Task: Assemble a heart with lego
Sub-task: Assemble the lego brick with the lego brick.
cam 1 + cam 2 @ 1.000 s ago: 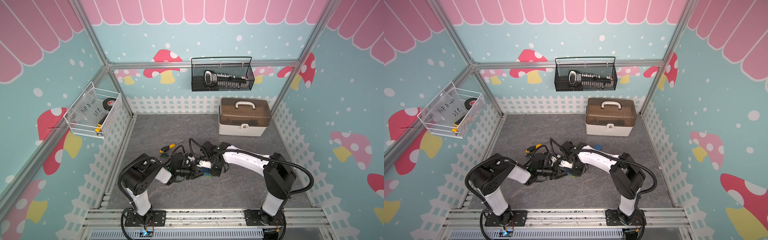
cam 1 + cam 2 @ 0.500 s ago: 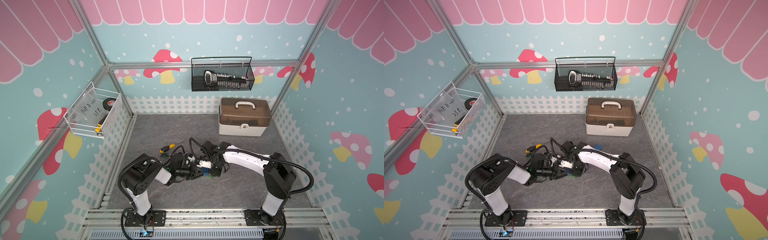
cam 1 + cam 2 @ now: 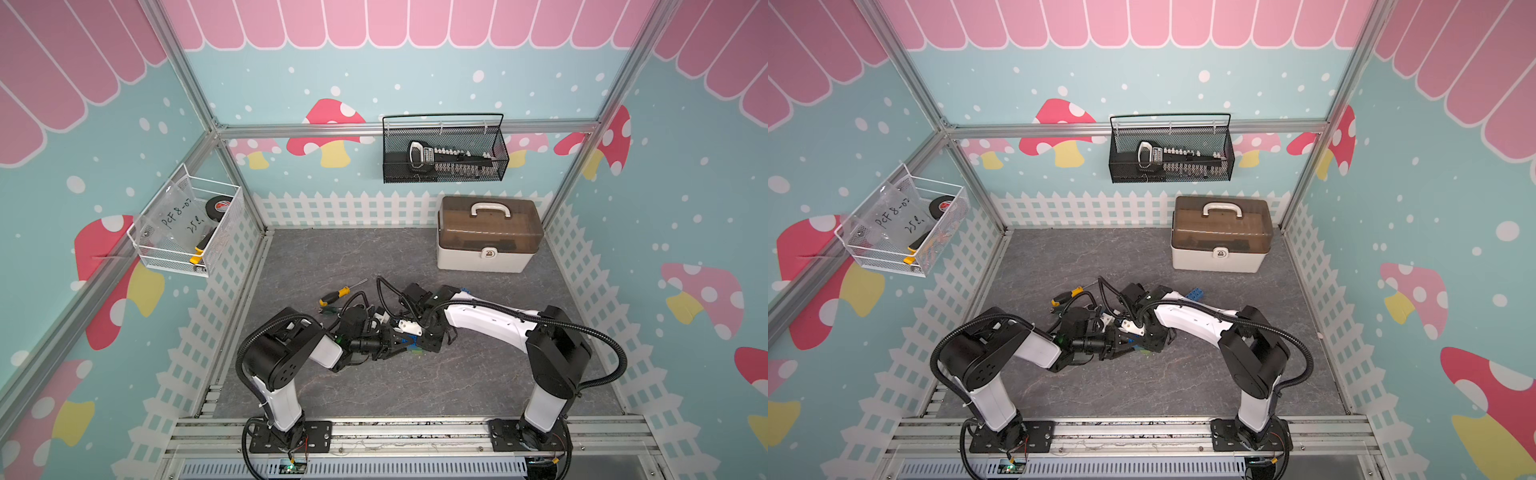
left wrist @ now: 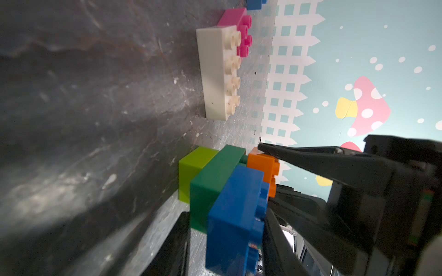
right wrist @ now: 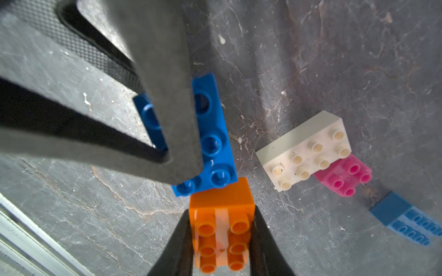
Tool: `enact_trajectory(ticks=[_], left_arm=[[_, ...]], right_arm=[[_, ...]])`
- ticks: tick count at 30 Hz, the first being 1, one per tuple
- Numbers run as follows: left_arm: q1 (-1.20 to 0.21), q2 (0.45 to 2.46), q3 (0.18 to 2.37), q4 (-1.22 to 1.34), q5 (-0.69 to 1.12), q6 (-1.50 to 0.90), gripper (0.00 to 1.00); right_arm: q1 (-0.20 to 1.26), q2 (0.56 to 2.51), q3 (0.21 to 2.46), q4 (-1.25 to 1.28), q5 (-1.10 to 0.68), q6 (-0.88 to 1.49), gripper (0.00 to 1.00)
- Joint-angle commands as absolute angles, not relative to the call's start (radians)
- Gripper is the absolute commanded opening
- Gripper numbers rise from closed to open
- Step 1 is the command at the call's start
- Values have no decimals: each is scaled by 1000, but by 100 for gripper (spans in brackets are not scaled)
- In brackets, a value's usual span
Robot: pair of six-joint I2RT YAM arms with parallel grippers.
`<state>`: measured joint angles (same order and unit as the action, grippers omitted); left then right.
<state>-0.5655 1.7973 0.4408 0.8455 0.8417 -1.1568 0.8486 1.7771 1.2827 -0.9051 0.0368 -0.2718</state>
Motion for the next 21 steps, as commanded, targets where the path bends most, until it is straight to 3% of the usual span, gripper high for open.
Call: enact_trajectory(ticks=[1,10,17,21], left_arm=[[-571,1810,431,890,854,-1167,34],[-571,1839,444,914,880,-1167,34],[-571,1871,478,909,928,-1154,34],[-568,1854,485,862,927,-1128,34]], right_arm=[[845,1786,1249,-900,-68,-355,6],[845,1833,1290,-940,-49,-512,6],[834,1837,1325,-952,-159,-646,6],[826,1883,1378,-961,-68,-612,3]])
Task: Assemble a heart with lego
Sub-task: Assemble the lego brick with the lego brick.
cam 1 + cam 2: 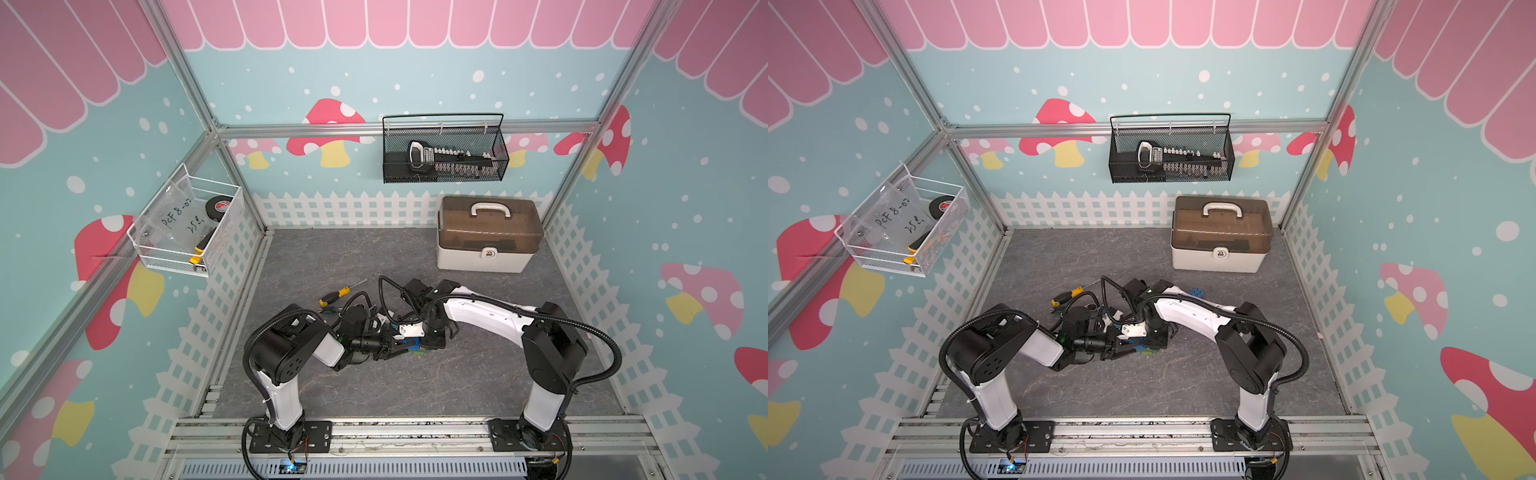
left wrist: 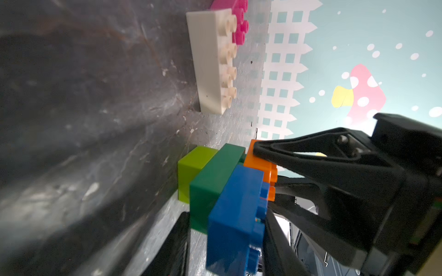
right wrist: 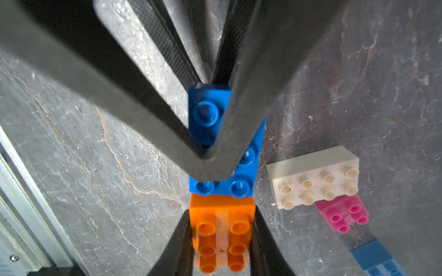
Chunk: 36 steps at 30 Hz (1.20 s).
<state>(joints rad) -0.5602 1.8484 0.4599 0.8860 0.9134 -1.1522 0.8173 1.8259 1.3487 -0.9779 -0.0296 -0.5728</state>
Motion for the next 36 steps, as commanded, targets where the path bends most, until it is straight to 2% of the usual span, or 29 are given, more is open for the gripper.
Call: enact_trajectory(ticks=[1,5,18,24,31,36], left_arm=[[-569,1848,488,841,925,-1116,34],[-567,1822,499,759,912,-1073,34],[-562,1874,486,916,911,-1170,34],[-552,1893,470,974,906,-1203,34],[-543,1885,466,967,908,-1196,34],[-543,1881,467,951,913,-1184,34]], right_arm=[[822,1891,1391,-967,-56,-598,3],[824,1891,1396,-983,-98,-595,3],[898,1927,1274,-824,100,-597,0],[933,1907,1229,-831,25,-622,0],[936,1907,1203,-877,35,-626,0],[924,1962,1282,-928,-32,-614,0]])
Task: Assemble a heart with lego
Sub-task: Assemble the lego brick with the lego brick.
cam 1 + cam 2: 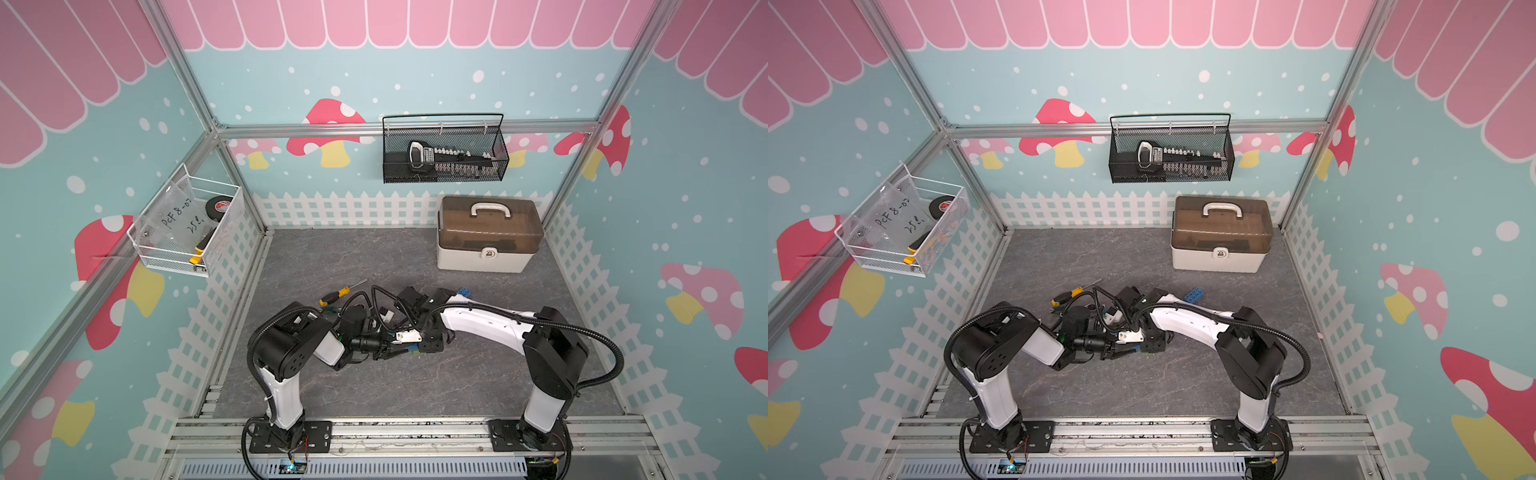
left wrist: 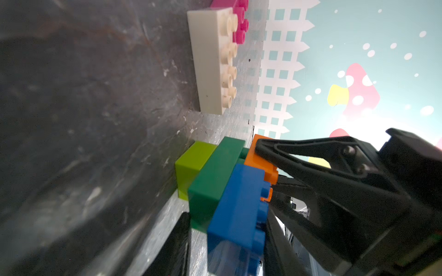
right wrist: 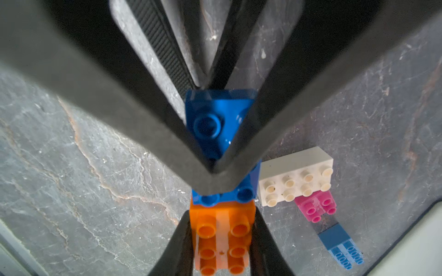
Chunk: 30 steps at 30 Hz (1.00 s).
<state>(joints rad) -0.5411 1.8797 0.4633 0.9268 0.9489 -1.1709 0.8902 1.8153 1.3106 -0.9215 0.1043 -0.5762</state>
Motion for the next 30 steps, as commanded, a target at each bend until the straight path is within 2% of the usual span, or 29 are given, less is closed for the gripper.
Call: enact_trajectory(ticks=[1,10,18,24,30], left_arm=[[-542,1881,469,951,913,-1184,34],[-543,1885,472,956,906,-1190,34],[-528,1907,457,1020,908,-1229,34],[-501,1938,424,1123,933,-1241,34],[-464,2061,389,1344,963,-1341,32]], right_arm=[[925,1989,1306,-937,-30,-605,0],[930,2076,1283,-869,59,-588,0],[921,1951,1140,-728,1,-601,0],[867,1907,1114,-700,-88,-620,0],[859,1942,1178,-758,-32,-675,0]])
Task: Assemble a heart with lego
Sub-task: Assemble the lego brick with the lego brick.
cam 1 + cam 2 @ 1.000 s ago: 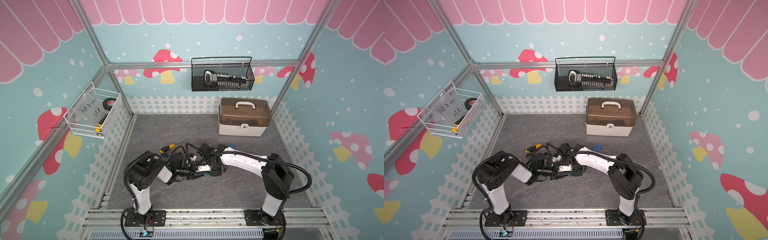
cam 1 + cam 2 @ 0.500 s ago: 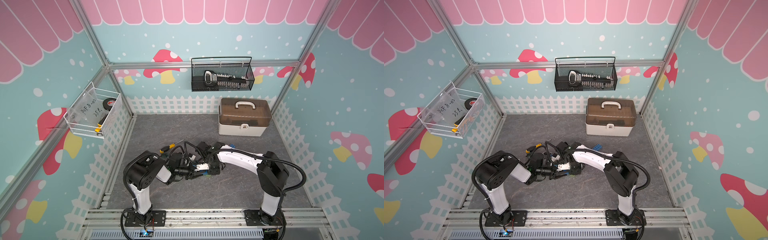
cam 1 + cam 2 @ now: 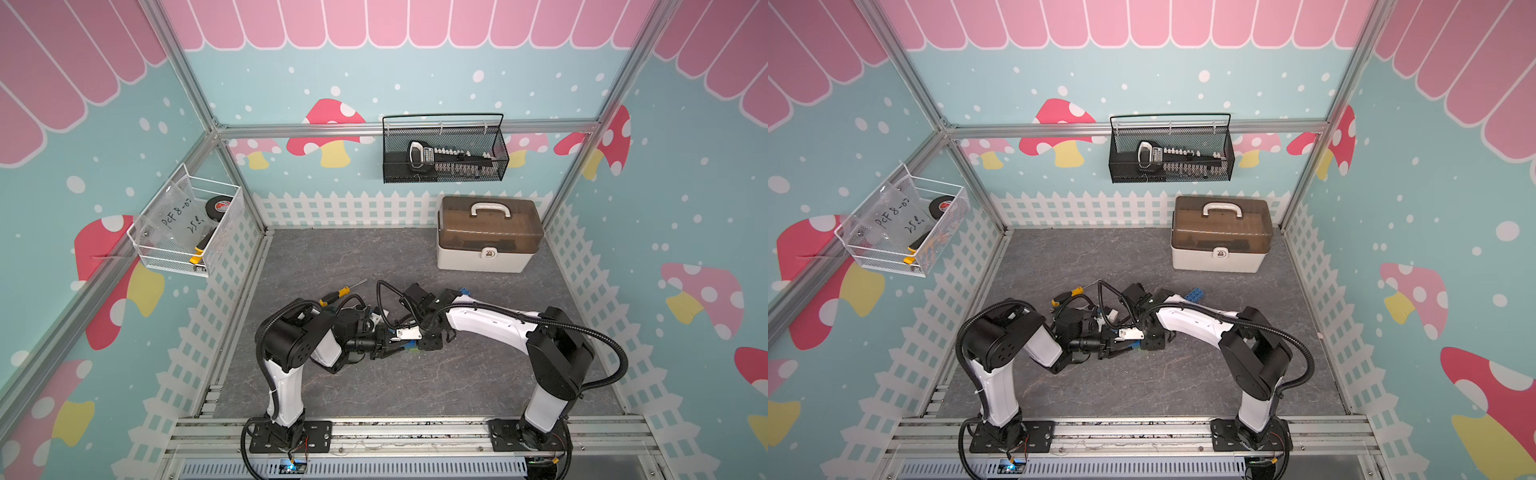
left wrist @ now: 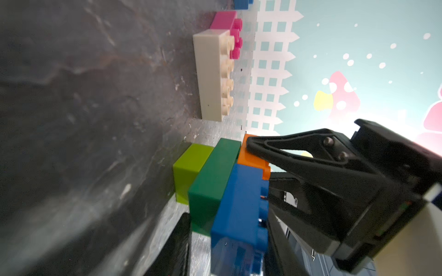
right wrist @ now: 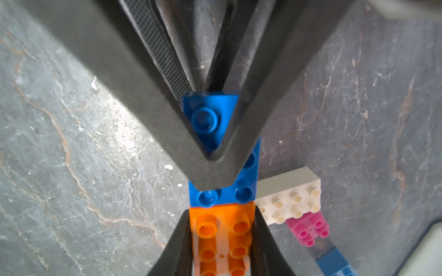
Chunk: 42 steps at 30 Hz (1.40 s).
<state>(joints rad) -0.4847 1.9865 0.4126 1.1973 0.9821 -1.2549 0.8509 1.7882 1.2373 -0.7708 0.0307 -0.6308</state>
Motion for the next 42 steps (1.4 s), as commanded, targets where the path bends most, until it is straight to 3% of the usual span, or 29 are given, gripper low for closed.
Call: enact_trajectory(ticks=[1,9,14,21,28,37,42], left_arm=[[-462,2090,387,1403,966,-1371,32],[-459,2105,382,1411,962,-1371,30],[-459,2079,383,1391,957,-1373,31],[-460,1979,404,1198,946,-1280,34],[-462,1943,436,1117,960,-1259,36],[-461,1874,469,909,953,-1158,37],[-460,1852,486,836,952,-1121,38]], right_arm=[[859,1951,1190,-767,-28,-677,0],[864,1986,1201,-780,-33,-658,0],[848,1875,1150,-761,-56,-633,0],[816,1754,1040,-680,-90,-592,9],[812,1747,1055,-649,-90,-574,24],[790,1658,1060,-631,-92,-558,55],[775,1590,1086,-633,-119,-515,62]])
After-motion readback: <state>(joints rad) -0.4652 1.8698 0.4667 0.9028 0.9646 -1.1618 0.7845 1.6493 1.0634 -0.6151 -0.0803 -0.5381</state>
